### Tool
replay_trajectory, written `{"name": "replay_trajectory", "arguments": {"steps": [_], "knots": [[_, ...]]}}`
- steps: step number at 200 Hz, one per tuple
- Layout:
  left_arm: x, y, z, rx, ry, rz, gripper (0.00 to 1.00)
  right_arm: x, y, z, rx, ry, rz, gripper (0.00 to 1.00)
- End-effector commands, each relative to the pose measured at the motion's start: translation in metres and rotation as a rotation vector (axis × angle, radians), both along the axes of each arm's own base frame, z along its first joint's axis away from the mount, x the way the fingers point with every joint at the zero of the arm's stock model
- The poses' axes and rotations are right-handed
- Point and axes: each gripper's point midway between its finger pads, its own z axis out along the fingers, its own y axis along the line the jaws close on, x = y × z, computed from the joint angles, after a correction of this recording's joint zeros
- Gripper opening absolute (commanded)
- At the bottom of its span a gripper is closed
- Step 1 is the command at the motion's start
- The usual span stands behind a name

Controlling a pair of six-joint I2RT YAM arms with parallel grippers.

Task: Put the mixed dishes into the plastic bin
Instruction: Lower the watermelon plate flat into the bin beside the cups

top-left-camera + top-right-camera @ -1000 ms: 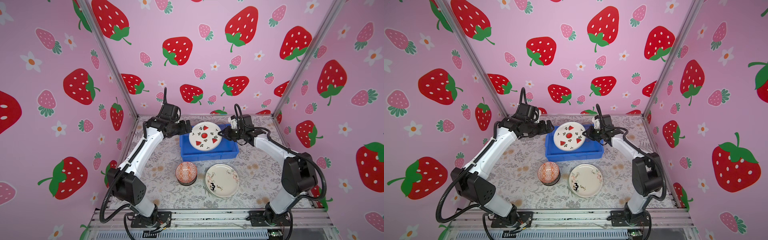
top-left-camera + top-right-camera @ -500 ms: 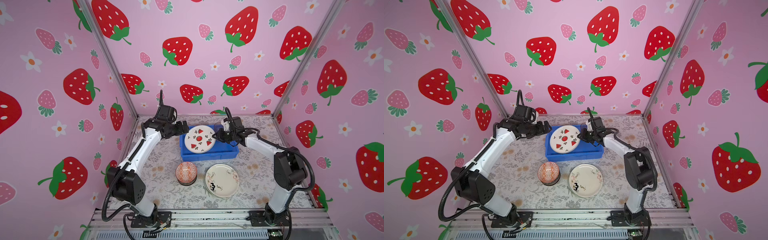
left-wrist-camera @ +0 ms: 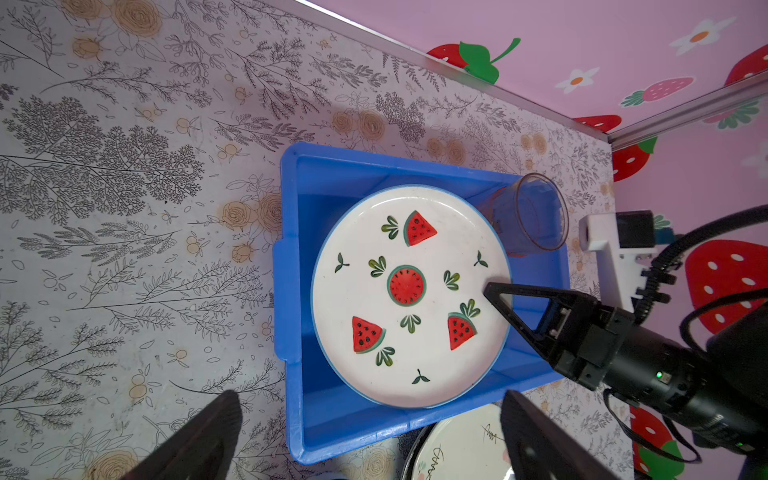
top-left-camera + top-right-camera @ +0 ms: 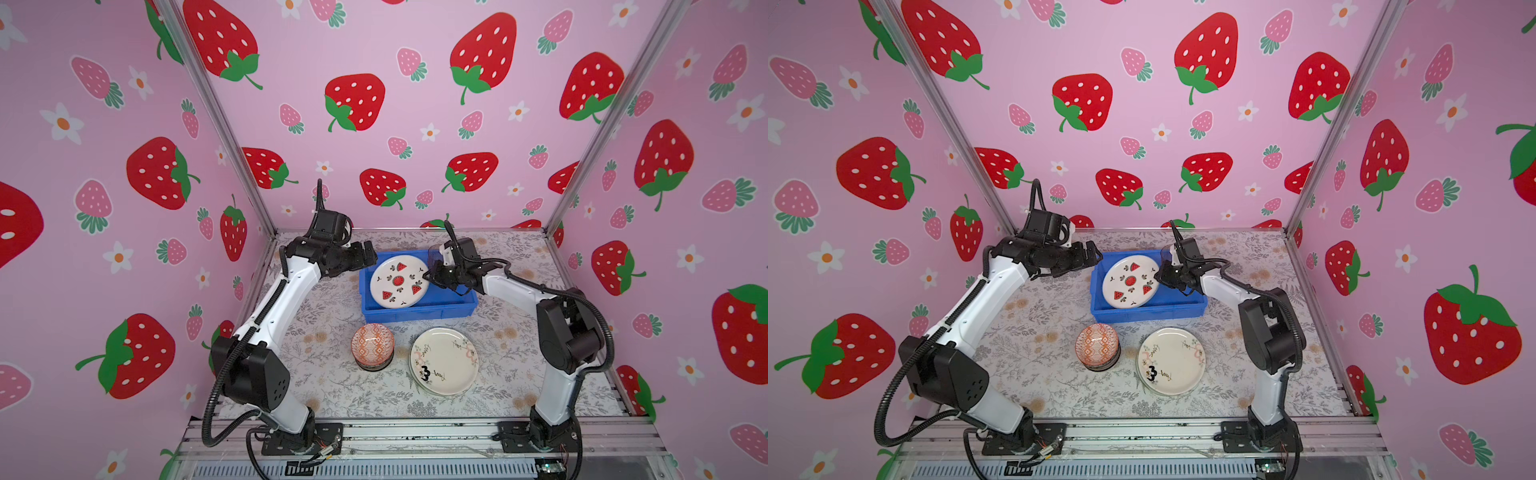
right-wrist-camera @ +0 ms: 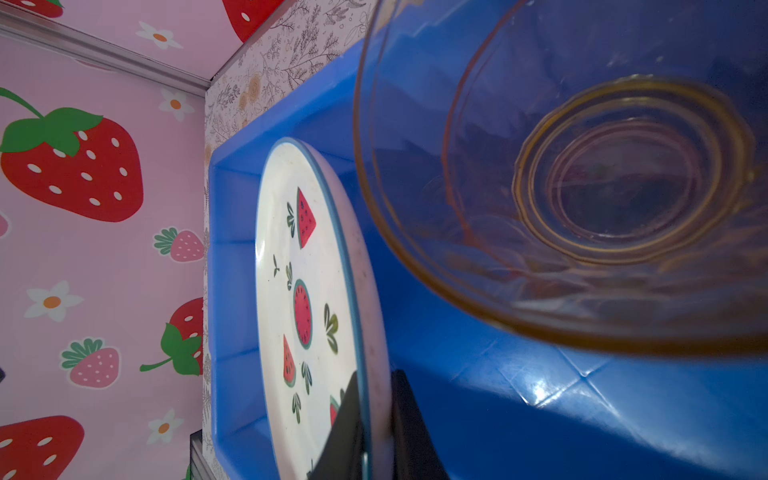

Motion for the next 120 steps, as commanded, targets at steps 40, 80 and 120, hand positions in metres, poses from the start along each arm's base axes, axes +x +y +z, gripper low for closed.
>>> {"name": "replay_trajectory", "arguments": {"steps": [40,80,120], "knots": [[-0.003,0.003,0.005,-0.009,-0.015,-0.007,1.0,0.013,0.028,0.036,0.095,-0.101,0.018,0.0],[-0.003,0.003,0.005,-0.01,-0.014,-0.008,1.0,0.013,0.03,0.026,0.075,-0.096,0.017,0.0],[-0.003,0.003,0.004,-0.012,-0.011,-0.006,1.0,0.012,0.03,0.019,0.055,-0.094,0.019,0.0]]}}
